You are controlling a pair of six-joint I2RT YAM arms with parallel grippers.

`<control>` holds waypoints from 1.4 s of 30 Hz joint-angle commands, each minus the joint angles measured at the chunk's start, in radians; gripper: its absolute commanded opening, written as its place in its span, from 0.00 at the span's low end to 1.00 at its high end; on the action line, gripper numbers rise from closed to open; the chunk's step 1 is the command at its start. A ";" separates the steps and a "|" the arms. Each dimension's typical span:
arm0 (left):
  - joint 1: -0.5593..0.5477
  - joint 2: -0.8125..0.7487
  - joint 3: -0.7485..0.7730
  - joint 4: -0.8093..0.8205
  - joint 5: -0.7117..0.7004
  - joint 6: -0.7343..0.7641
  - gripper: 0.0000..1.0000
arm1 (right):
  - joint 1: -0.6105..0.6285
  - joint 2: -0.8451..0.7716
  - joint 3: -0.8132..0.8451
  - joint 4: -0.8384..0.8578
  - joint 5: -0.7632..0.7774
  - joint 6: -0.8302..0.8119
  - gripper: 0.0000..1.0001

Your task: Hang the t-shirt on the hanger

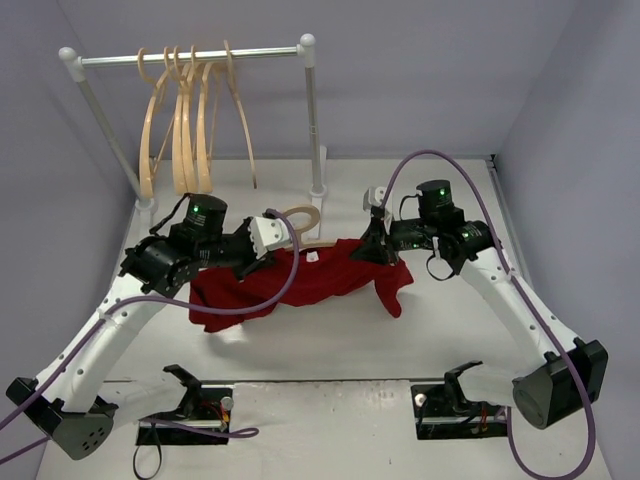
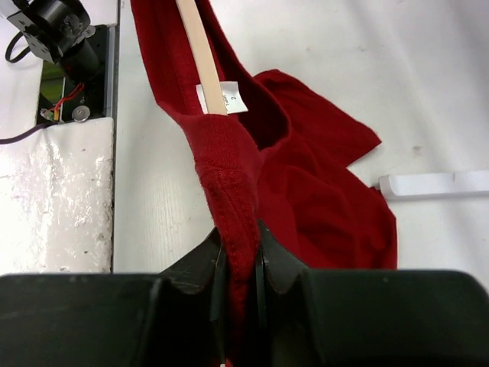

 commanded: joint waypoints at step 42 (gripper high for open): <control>0.139 -0.250 0.182 0.029 -0.542 -0.375 0.73 | -0.052 -0.177 -0.010 -0.112 0.379 0.166 0.00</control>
